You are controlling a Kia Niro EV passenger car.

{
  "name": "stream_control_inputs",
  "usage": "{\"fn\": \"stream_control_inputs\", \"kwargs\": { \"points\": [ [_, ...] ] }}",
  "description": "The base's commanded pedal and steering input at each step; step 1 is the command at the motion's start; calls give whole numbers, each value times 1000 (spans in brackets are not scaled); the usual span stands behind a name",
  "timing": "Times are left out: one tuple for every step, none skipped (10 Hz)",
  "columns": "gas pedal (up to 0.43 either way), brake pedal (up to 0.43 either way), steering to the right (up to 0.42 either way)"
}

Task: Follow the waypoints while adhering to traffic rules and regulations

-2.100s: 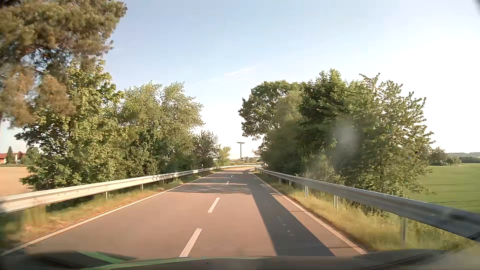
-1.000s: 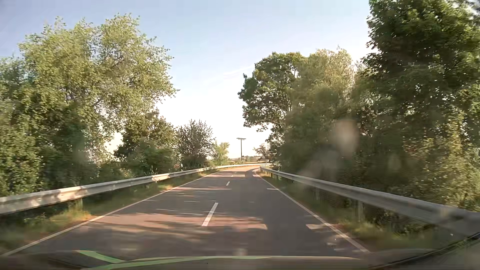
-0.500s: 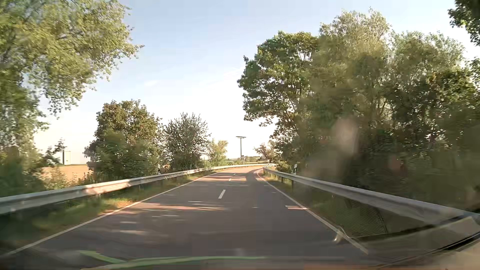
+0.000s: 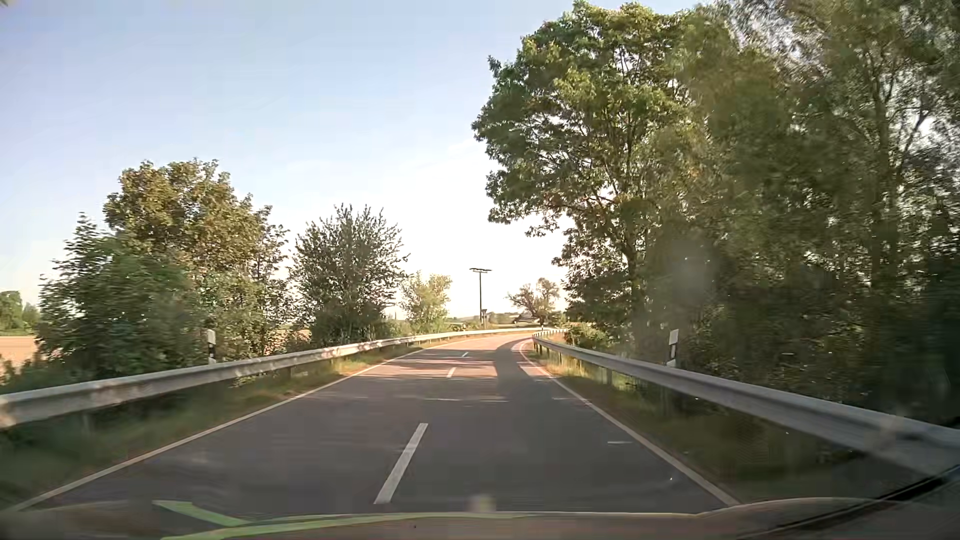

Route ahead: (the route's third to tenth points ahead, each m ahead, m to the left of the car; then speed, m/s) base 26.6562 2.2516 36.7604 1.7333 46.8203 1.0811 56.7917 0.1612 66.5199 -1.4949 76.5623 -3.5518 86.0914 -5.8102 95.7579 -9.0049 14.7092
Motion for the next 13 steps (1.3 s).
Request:
{"fn": "stream_control_inputs", "kwargs": {
  "points": [
    [248, 0, 5],
    [248, 0, 6],
    [248, 0, 6],
    [240, 0, 6],
    [240, 0, 6],
    [240, 0, 6],
    [240, 0, 6],
    [240, 0, 5],
    [240, 0, 5],
    [240, 0, 6],
    [240, 0, 6],
    [240, 0, 7],
    [240, 0, 9]
  ]
}}
